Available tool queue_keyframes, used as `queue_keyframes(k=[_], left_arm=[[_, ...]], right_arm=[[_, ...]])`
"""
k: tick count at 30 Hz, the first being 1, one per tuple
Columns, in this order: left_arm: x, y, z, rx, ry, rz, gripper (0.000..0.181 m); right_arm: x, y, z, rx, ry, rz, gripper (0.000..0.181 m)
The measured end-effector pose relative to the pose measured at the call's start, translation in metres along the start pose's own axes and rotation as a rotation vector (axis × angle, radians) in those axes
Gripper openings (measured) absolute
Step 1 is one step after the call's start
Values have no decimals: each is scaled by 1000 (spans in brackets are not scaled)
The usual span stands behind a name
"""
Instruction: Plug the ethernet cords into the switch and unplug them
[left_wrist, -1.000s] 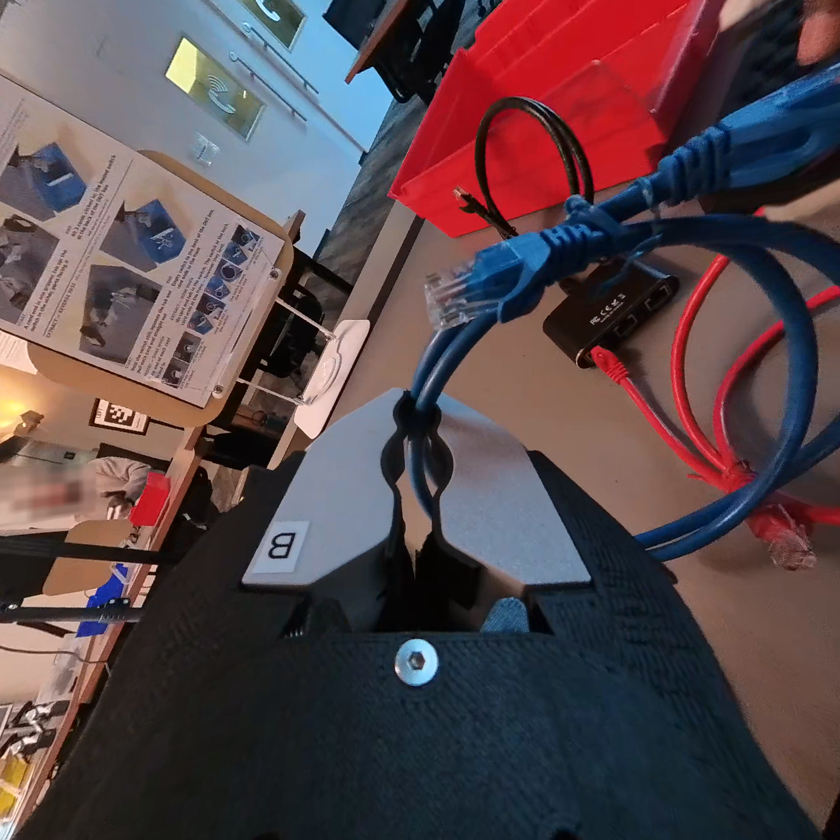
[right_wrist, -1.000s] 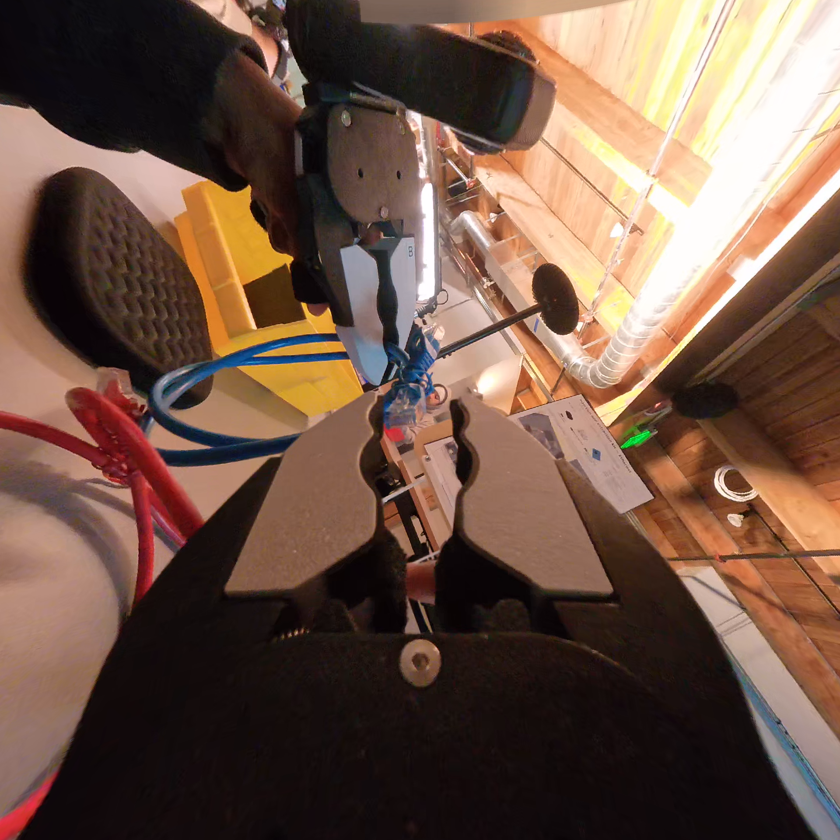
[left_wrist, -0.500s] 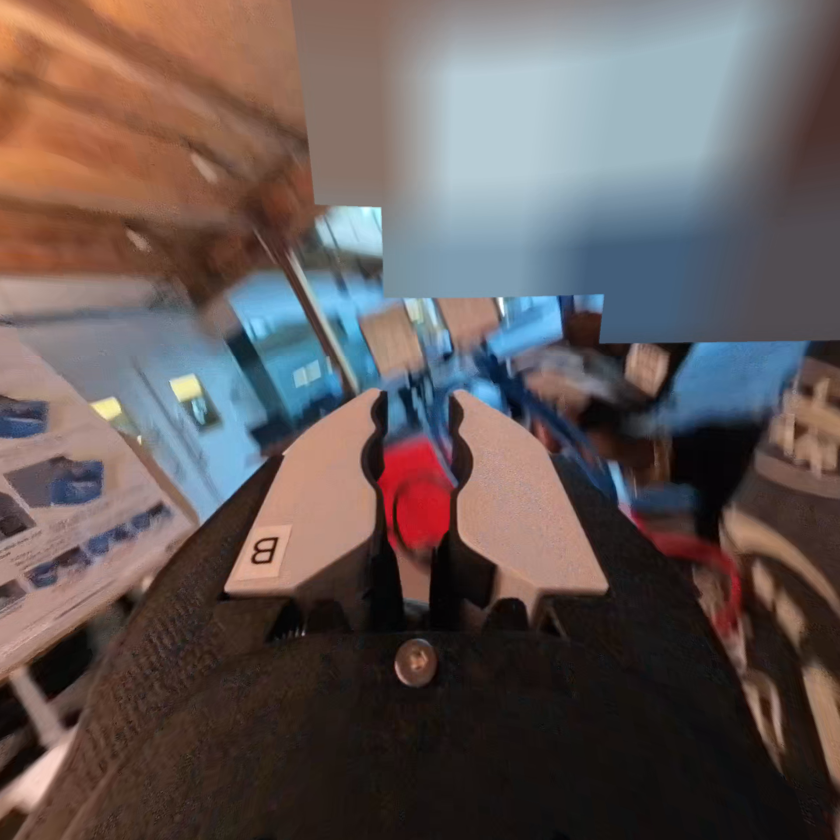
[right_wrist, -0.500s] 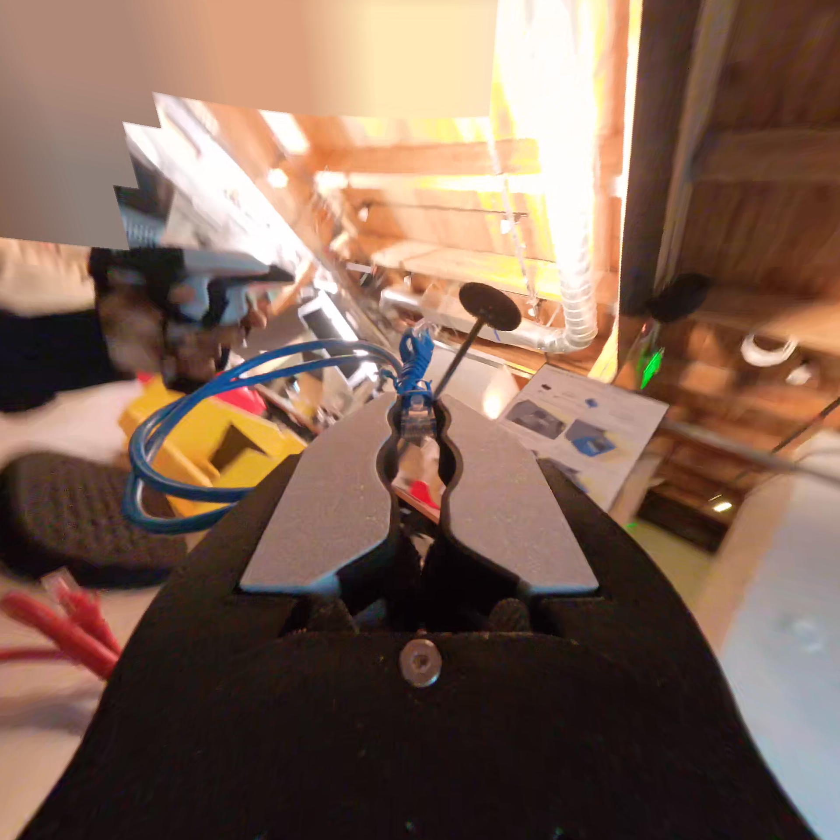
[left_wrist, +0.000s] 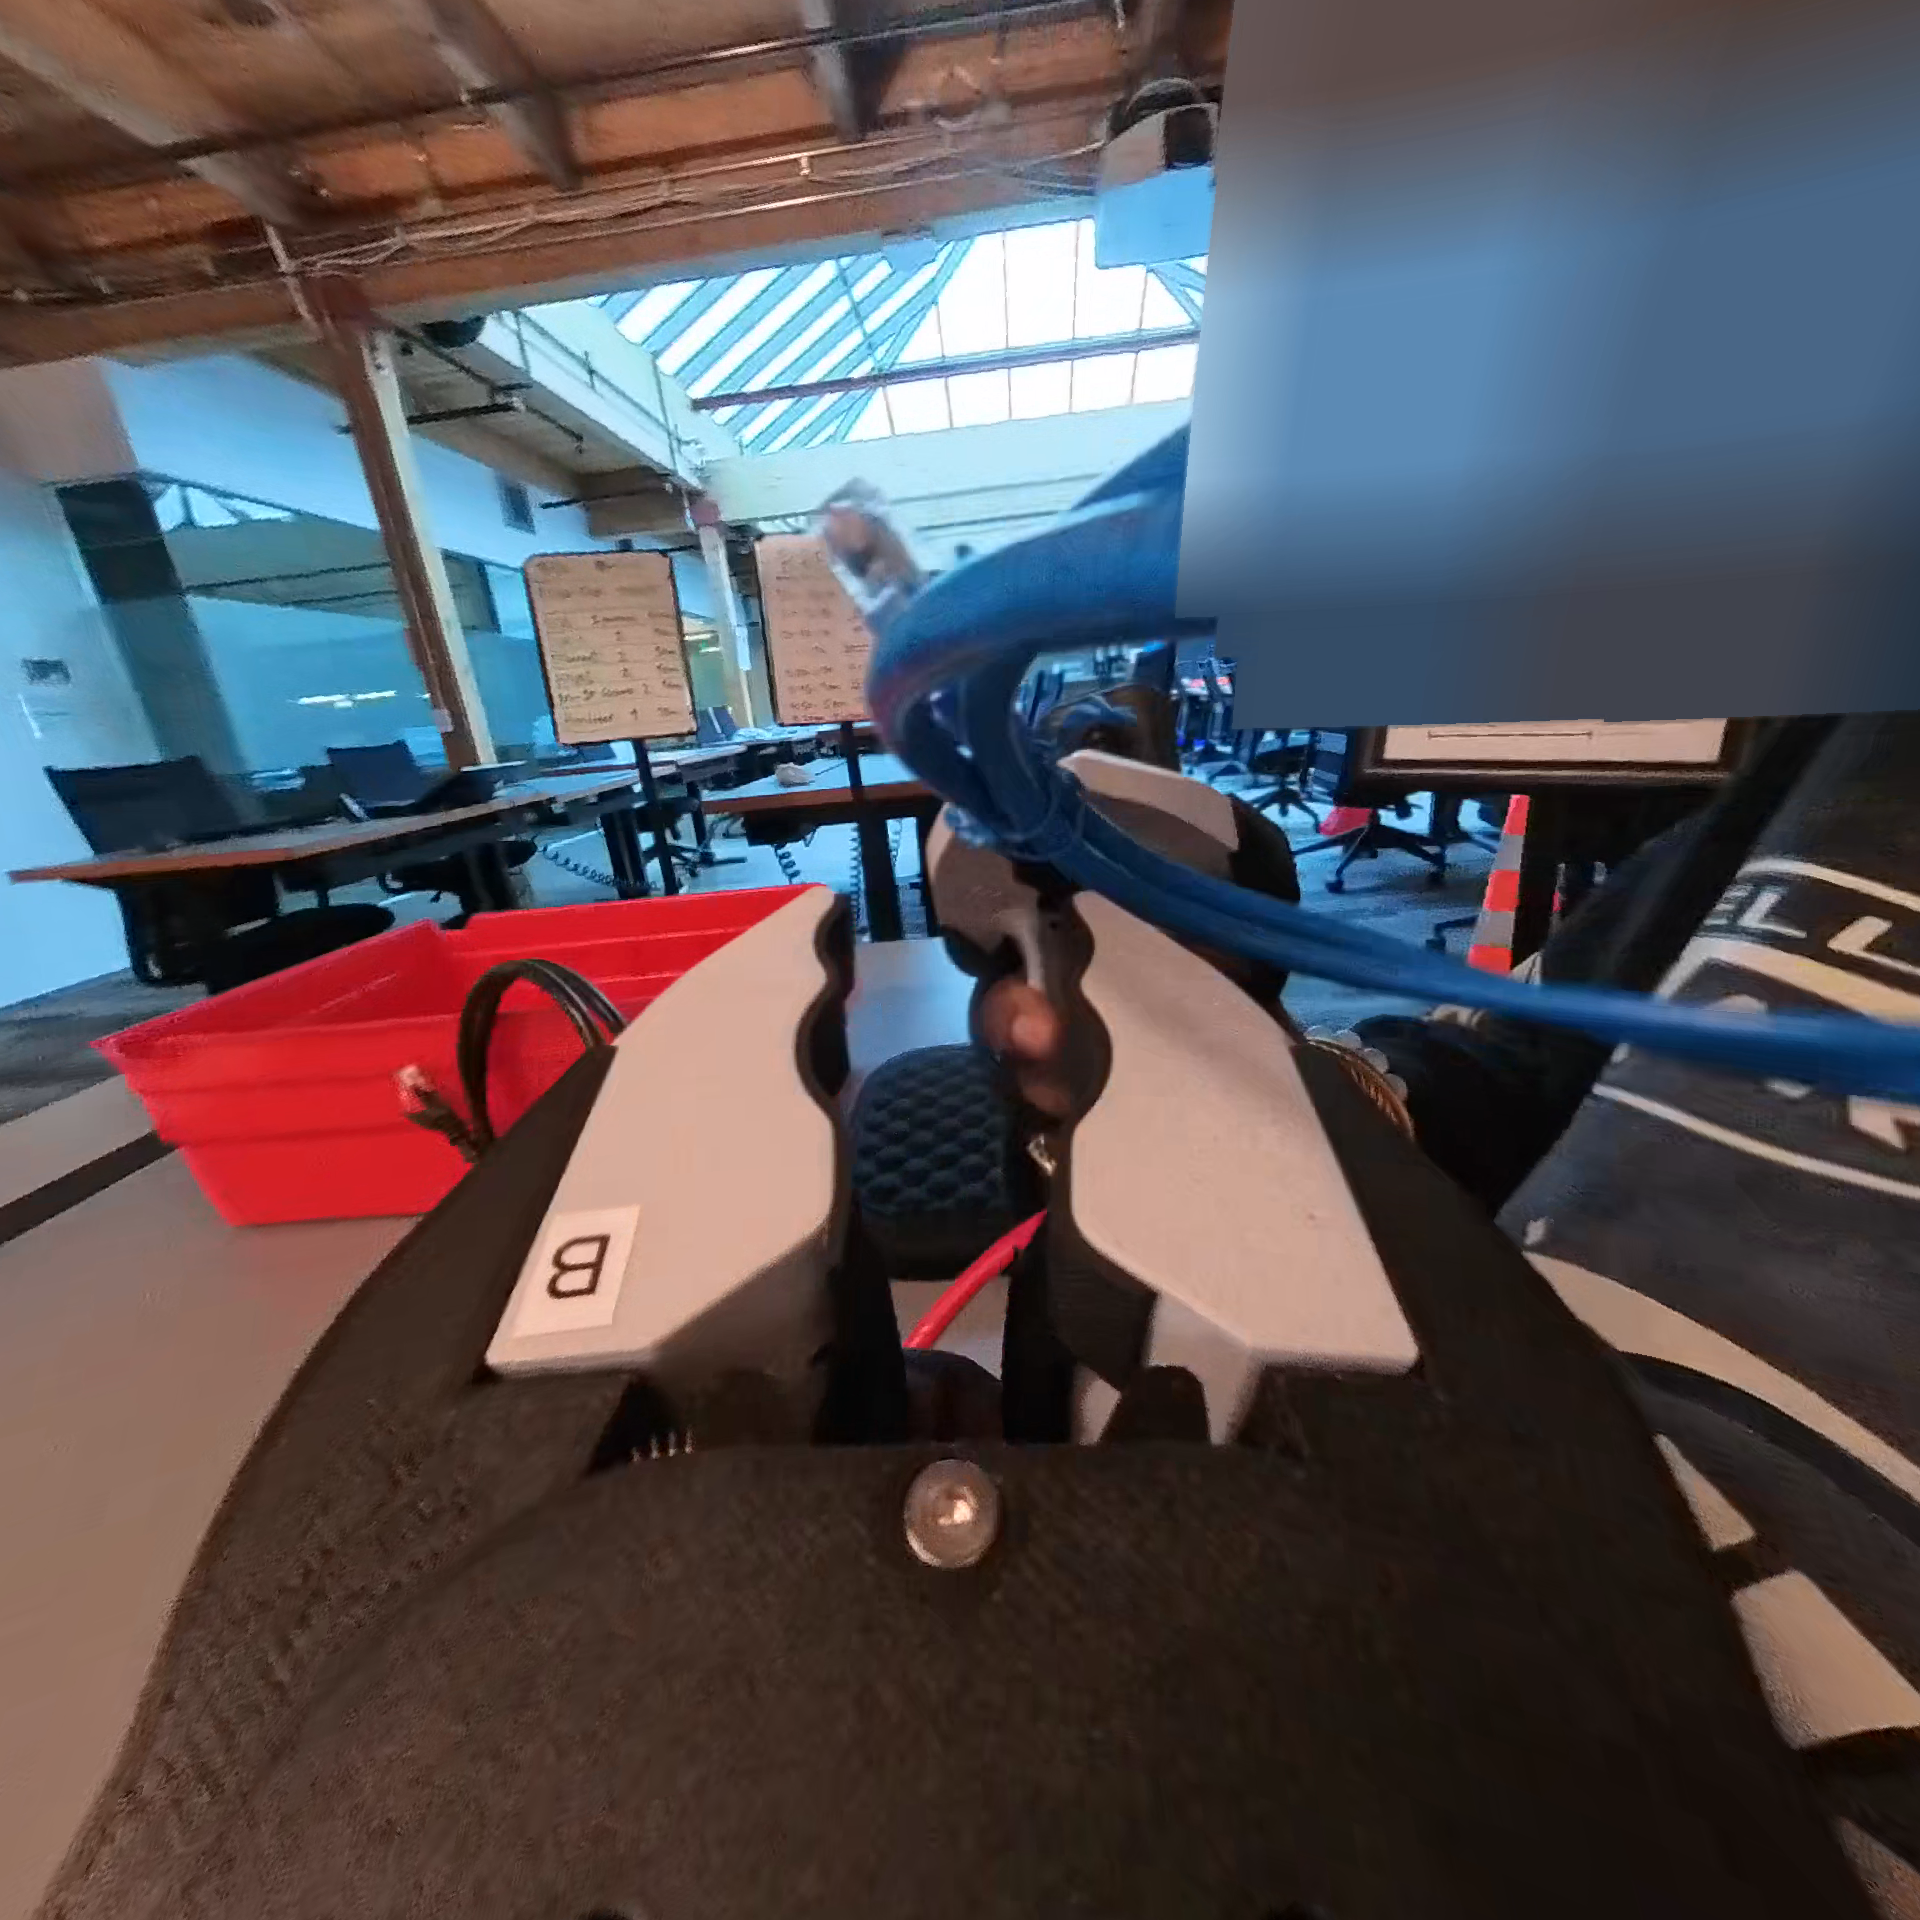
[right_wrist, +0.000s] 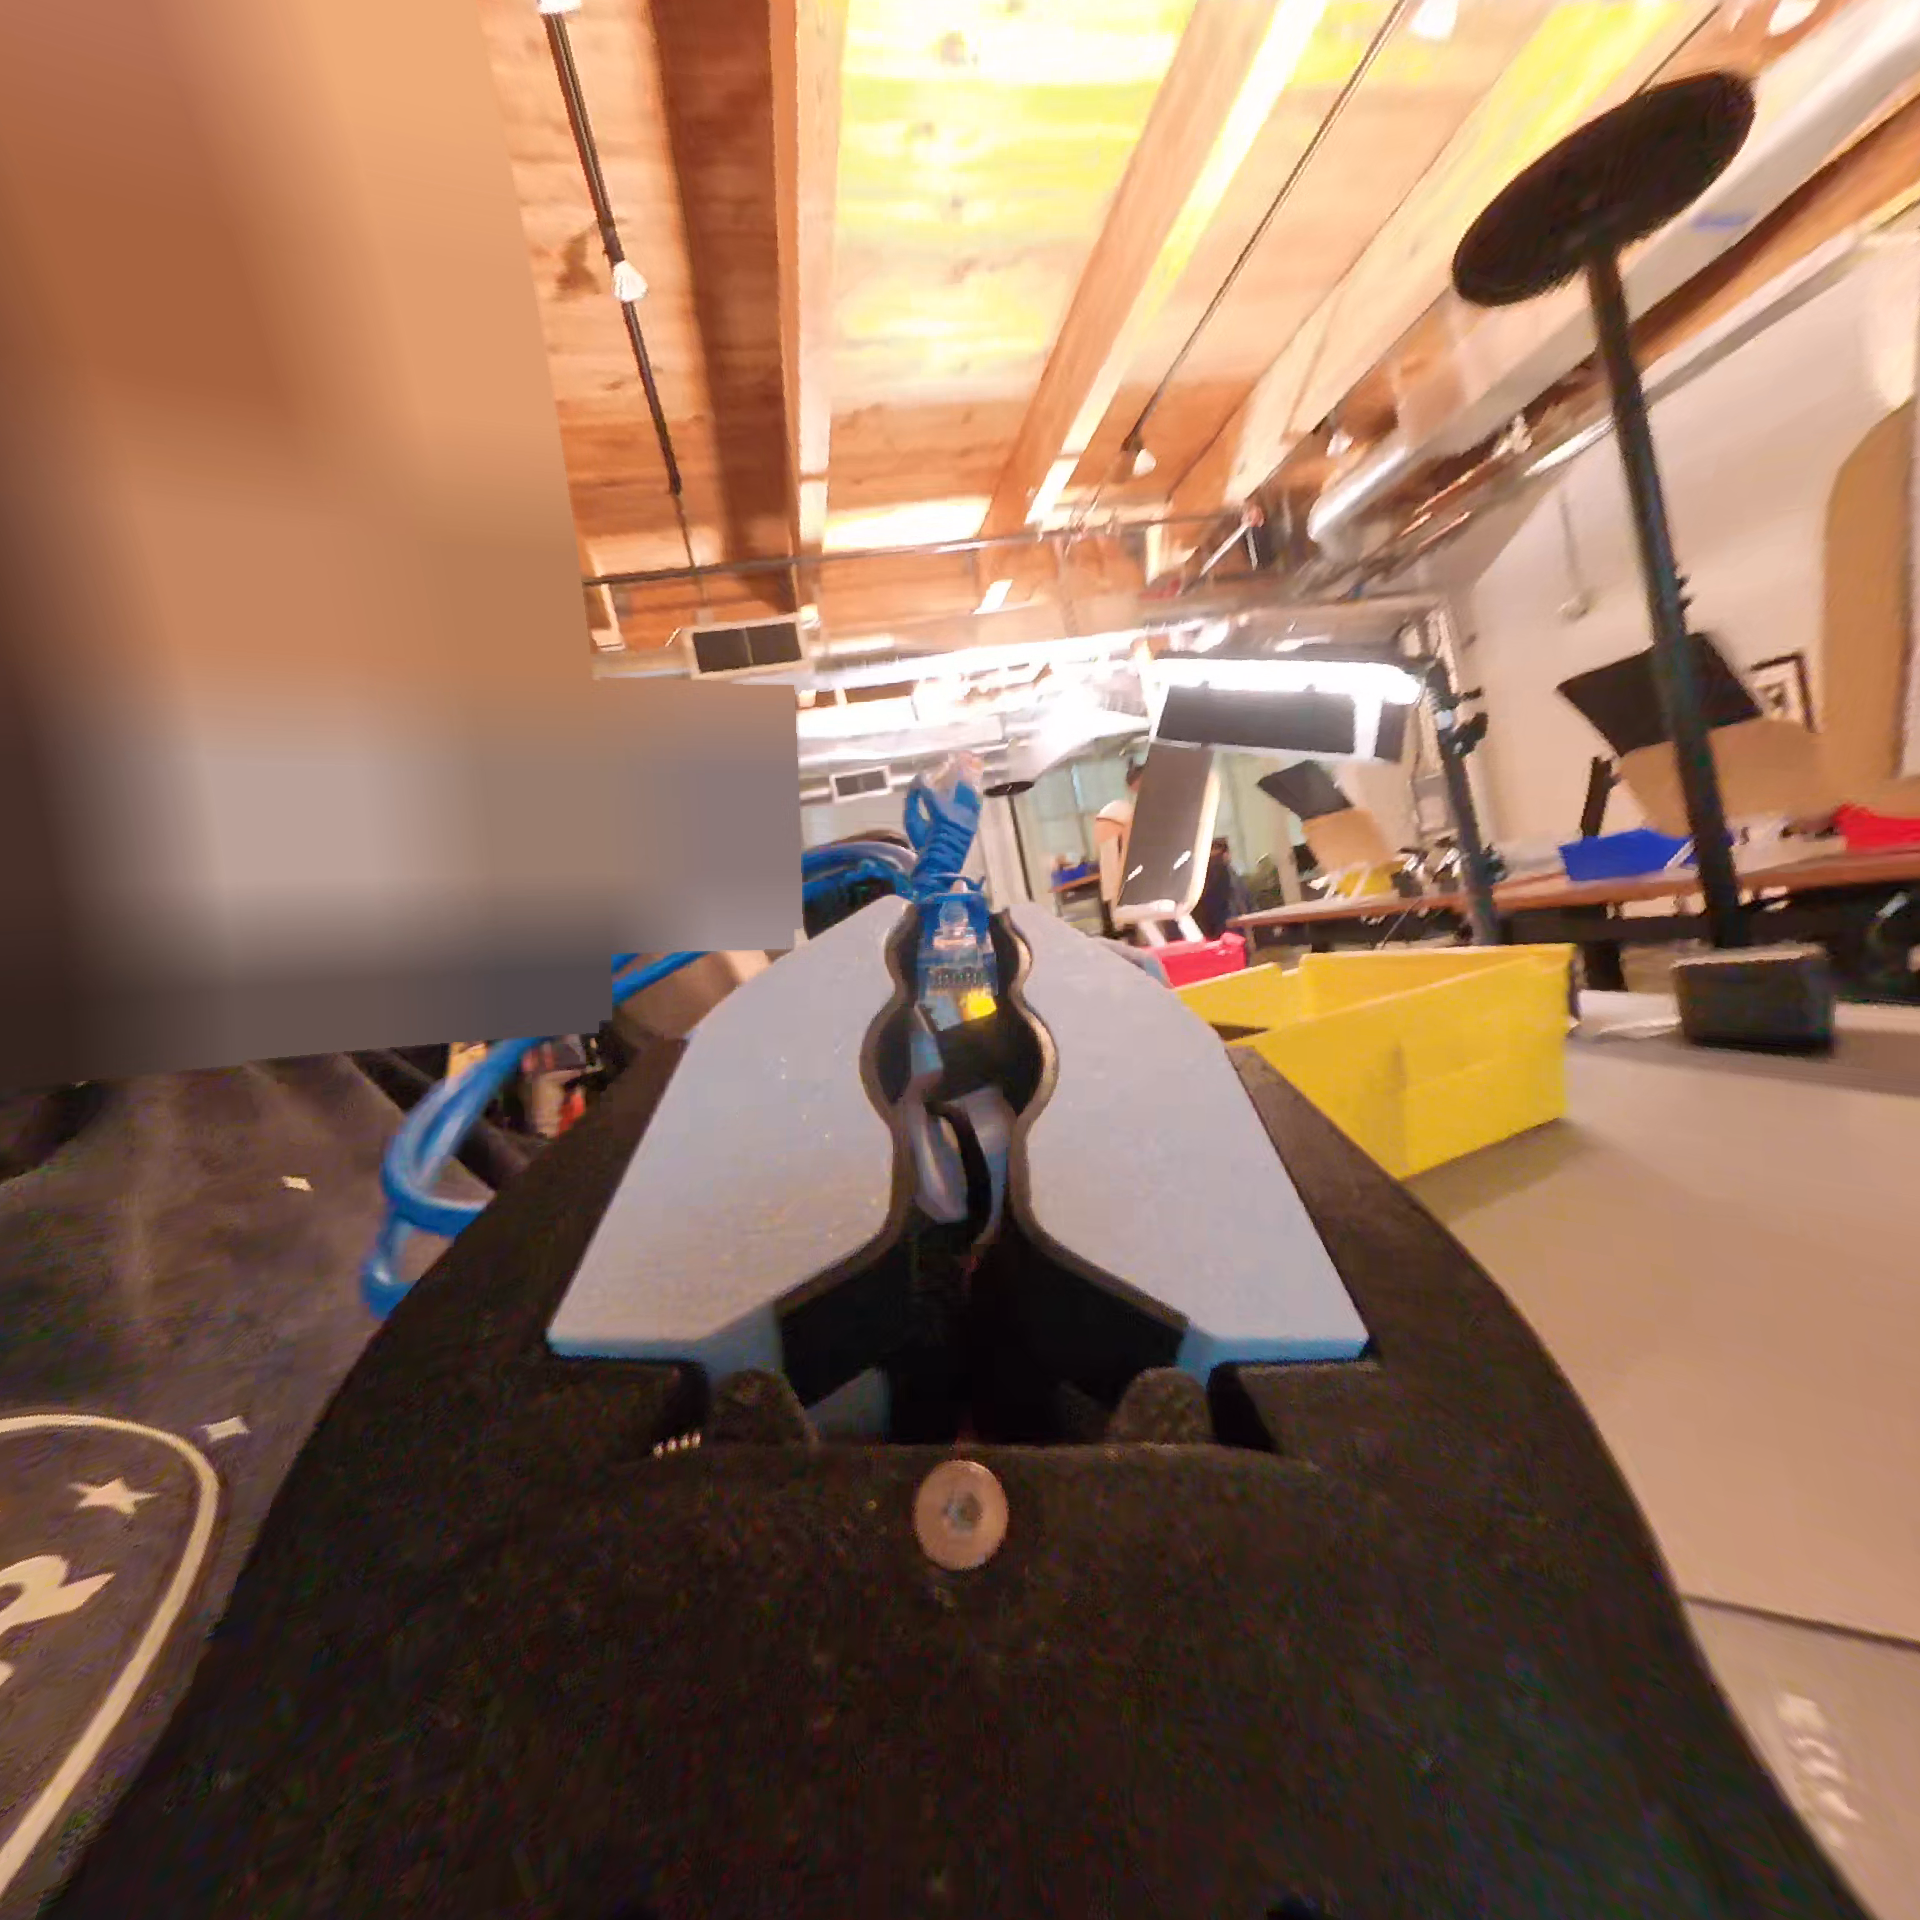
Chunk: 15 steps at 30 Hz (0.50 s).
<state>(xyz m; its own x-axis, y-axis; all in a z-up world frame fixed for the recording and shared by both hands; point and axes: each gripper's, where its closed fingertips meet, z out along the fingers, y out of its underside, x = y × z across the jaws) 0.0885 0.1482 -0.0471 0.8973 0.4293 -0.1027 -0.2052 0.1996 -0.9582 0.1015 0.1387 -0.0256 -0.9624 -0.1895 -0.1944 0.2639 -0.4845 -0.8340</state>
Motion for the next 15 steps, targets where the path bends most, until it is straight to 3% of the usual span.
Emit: queue_keyframes(k=[7, 15], left_arm=[[13, -8, -7, 116, 91, -20, 23], [21, -17, -13, 198, 189, -161, 22]], right_arm=[[-7, 15, 7, -100, -30, 39, 11], [-17, 14, 11, -151, -40, -20, 11]])
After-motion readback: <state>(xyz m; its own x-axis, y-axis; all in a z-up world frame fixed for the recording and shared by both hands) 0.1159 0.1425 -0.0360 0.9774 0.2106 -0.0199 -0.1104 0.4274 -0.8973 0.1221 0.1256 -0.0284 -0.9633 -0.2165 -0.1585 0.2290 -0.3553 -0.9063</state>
